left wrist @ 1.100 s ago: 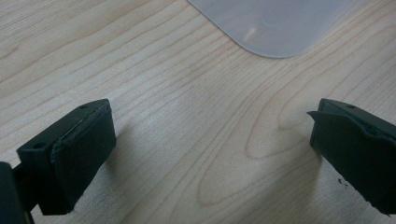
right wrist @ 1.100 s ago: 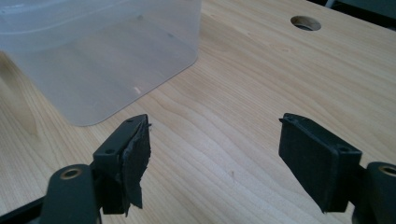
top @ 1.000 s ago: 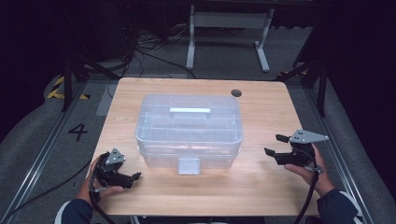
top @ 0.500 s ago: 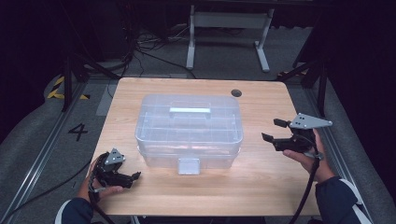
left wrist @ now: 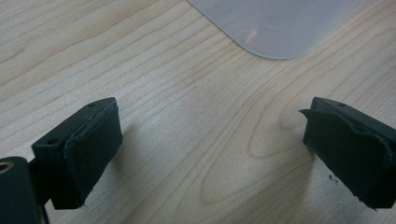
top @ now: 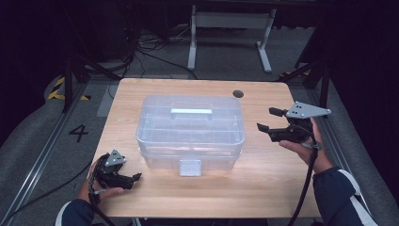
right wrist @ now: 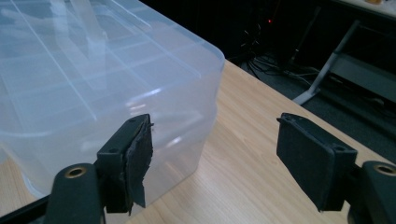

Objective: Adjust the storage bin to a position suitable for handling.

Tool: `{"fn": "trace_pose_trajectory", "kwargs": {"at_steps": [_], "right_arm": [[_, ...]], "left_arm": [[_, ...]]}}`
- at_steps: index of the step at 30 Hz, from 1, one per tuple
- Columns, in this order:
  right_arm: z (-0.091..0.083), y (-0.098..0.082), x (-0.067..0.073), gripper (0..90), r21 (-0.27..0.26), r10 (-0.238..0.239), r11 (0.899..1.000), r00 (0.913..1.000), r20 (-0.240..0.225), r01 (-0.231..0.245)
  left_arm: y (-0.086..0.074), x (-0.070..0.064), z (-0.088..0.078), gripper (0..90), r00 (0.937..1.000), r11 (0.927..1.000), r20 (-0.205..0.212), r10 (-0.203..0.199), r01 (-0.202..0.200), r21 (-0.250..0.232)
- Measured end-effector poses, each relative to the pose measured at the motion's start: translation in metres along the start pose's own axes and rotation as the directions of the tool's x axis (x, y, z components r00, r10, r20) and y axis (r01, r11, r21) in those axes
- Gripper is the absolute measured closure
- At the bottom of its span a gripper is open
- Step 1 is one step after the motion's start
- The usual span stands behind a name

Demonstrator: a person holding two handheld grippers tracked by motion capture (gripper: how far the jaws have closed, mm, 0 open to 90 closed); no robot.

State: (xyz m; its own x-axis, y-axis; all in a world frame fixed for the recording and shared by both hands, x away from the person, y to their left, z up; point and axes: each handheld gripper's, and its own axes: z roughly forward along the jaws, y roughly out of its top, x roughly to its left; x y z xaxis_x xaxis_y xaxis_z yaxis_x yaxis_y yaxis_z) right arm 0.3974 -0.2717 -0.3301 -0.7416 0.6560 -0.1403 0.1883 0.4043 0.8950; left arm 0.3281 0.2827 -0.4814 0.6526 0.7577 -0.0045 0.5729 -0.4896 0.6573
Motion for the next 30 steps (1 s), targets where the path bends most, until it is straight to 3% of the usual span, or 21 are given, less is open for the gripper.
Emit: {"fn": "trace_pose_trajectory", "kwargs": {"at_steps": [19,30], "right_arm": [[0.036,0.038,0.02,30.1,0.001,-0.047,0.999,0.9954,-0.083,0.047],[0.063,0.056,0.037,35.4,0.019,-0.083,0.996,0.9861,-0.144,0.086]], "left_arm": [[0.0,0.0,0.0,5.2,1.0,1.0,-0.002,-0.002,0.002,0.0],[0.0,0.0,0.0,5.2,1.0,1.0,-0.002,-0.002,0.002,0.0]]}}
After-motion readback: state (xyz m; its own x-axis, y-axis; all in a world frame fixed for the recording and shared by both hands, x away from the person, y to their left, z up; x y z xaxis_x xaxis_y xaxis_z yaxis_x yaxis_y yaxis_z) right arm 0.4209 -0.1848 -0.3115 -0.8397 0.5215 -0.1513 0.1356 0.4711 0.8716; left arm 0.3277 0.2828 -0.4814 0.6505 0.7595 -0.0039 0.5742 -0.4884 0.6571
